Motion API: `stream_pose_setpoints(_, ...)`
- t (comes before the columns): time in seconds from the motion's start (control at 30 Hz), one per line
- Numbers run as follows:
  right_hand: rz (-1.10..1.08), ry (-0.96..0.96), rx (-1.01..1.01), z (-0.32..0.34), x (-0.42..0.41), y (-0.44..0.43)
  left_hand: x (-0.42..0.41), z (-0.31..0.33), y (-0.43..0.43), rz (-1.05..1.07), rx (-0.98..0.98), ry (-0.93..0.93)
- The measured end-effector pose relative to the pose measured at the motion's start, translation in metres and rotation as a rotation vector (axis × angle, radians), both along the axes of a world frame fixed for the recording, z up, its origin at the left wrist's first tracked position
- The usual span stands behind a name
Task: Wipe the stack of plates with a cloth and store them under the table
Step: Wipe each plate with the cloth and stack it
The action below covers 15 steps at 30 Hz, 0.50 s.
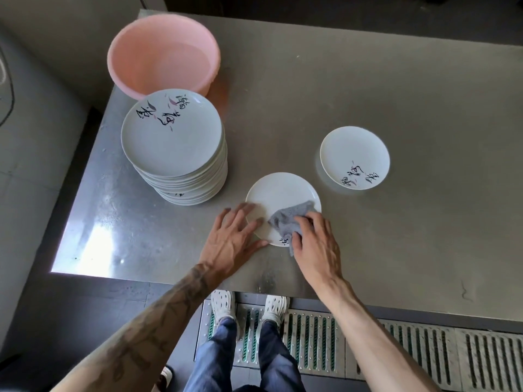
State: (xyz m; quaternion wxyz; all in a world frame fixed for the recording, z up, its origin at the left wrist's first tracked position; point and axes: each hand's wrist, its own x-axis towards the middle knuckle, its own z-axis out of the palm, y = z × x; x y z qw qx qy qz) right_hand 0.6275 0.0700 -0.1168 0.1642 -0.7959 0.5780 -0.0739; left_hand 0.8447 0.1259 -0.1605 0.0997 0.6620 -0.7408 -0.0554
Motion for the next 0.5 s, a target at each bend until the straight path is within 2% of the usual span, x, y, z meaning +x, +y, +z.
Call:
stream_pose_setpoints(0.17, -0.061, -0.04, 0.004, 0.002, 0.02, 0.027, -0.016, -0.007, 0.009, 0.049, 0.079, 0.005)
stream_pose_setpoints(0.3, -0.011, -0.043, 0.028, 0.003, 0.009, 0.019, -0.016, -0.005, 0.014, 0.071, 0.03, -0.063)
stream_pose_setpoints(0.5, -0.059, -0.018, 0.039, 0.003, 0.006, 0.013, -0.012, -0.004, 0.007, 0.038, 0.052, -0.003)
